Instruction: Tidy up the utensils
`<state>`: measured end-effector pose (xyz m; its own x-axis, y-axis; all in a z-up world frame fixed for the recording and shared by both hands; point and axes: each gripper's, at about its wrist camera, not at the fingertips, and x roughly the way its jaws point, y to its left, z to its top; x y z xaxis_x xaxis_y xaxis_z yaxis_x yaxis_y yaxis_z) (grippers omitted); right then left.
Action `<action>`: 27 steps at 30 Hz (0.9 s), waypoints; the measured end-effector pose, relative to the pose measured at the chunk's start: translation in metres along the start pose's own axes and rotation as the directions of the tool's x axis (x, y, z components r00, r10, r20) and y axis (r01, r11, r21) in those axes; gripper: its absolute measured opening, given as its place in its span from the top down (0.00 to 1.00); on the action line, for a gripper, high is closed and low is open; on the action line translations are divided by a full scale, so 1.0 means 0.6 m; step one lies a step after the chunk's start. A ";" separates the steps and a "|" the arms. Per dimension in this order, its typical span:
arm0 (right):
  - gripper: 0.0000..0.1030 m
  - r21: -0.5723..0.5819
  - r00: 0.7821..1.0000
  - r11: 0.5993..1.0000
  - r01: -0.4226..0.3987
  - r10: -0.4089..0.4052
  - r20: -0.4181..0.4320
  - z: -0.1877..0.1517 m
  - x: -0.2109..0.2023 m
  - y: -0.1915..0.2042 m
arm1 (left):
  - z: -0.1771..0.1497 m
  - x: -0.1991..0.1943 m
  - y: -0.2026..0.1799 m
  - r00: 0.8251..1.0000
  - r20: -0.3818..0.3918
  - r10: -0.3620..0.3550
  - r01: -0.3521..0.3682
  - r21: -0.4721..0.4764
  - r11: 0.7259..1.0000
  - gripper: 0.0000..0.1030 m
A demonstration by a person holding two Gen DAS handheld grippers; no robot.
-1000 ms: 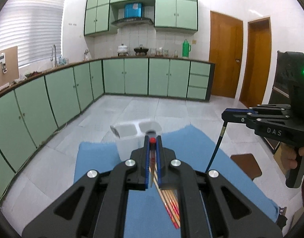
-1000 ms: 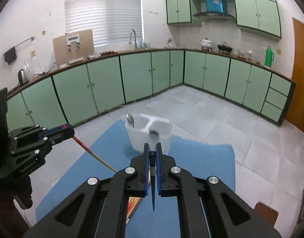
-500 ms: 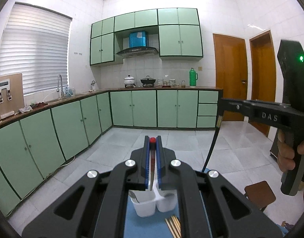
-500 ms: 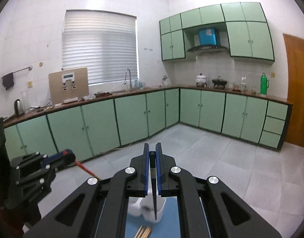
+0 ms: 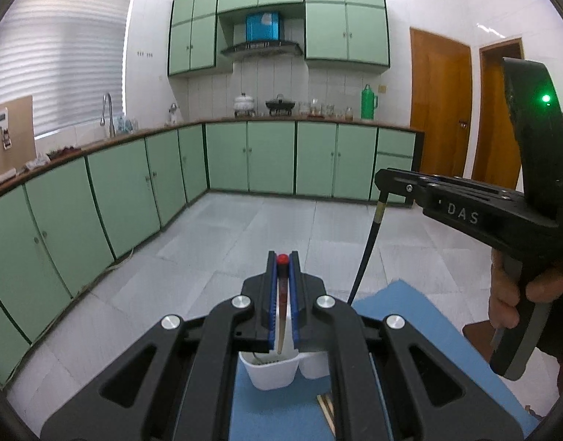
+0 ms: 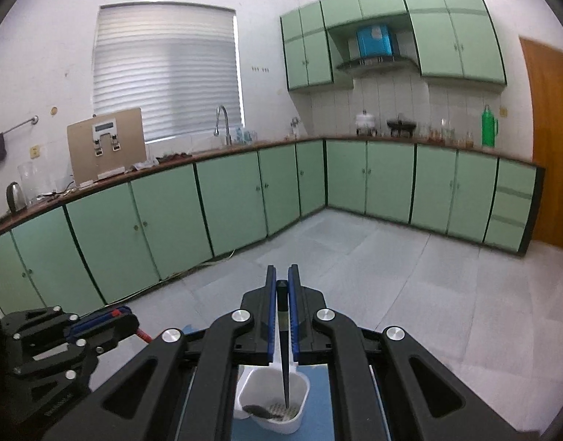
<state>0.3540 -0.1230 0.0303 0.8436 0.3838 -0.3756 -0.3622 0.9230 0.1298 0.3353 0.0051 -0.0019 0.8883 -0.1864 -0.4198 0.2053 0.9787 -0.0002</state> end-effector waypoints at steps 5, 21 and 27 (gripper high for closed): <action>0.84 0.005 0.999 1.000 -0.005 0.005 -0.033 -0.023 -0.003 -0.013 | -0.021 0.021 0.012 0.999 -0.042 -0.002 0.002 -0.006 1.000 0.90; 0.22 0.160 0.988 0.979 0.129 -0.113 -0.109 -0.218 -0.185 -0.063 | -0.187 -0.118 -0.002 0.996 -0.092 0.011 -0.020 -0.095 0.995 0.34; 0.20 0.214 0.954 0.964 0.160 -0.096 -0.283 -0.364 -0.207 -0.033 | -0.310 -0.128 -0.003 0.971 -0.241 0.003 -0.037 -0.136 0.990 0.32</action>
<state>0.1695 -0.1948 -0.1262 0.7279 0.2702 -0.6302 -0.1293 0.9567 0.2609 0.1901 0.0336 -0.1387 0.7637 -0.1568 -0.6262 0.1143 0.9876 -0.1079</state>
